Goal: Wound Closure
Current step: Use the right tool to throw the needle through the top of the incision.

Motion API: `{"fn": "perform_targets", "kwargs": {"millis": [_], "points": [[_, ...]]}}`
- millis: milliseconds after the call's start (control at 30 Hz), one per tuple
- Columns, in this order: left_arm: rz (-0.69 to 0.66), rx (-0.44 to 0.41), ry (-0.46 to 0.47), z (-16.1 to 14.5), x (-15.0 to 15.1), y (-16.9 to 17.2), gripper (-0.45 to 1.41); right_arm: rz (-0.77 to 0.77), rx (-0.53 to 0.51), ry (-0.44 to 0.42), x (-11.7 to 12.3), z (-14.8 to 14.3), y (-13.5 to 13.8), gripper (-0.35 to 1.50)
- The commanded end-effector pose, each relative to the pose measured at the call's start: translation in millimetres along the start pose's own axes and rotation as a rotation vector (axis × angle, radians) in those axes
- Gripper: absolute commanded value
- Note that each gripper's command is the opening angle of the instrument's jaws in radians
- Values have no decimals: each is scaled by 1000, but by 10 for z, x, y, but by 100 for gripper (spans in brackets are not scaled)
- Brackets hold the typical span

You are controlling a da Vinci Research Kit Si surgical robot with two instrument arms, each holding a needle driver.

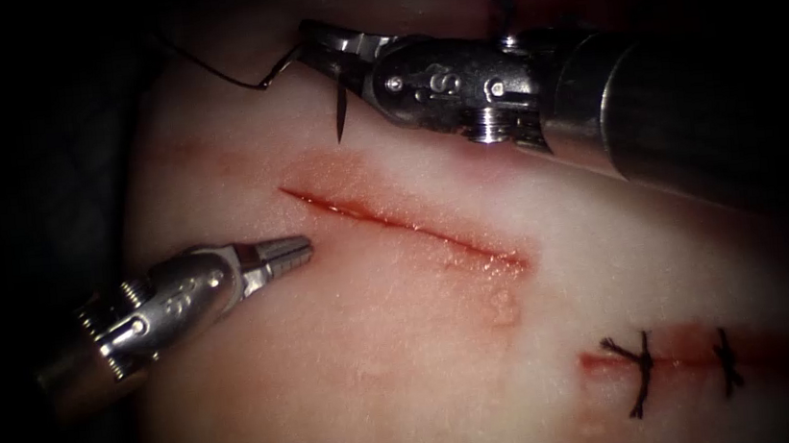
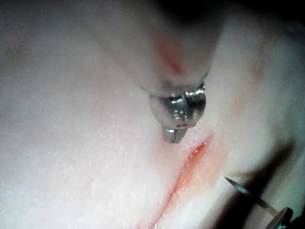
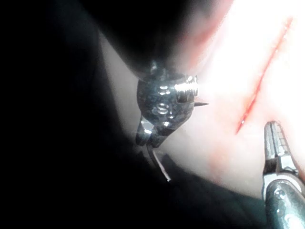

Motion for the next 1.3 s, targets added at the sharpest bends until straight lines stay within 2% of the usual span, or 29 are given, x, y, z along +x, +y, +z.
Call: {"fn": "perform_targets", "kwargs": {"millis": [33, 667, 900, 1167, 1300], "points": [[-2, -1, -1, 9, 0, -2, -35, -3, -3, 1, -3, 10, 1, -35], [-14, -8, -7, 3, -1, -4, -35, -63, -10, 0, -16, 16, -18, -35], [-20, -13, -6, -1, -2, -7, -35, -143, -10, 5, -27, 15, -49, -35], [-32, -11, -9, -4, -4, -10, -35, -220, -7, 15, -46, 10, -101, -35], [-37, -11, -9, -5, -5, -11, -35, -213, -6, 21, -53, 9, -120, -35]]}}
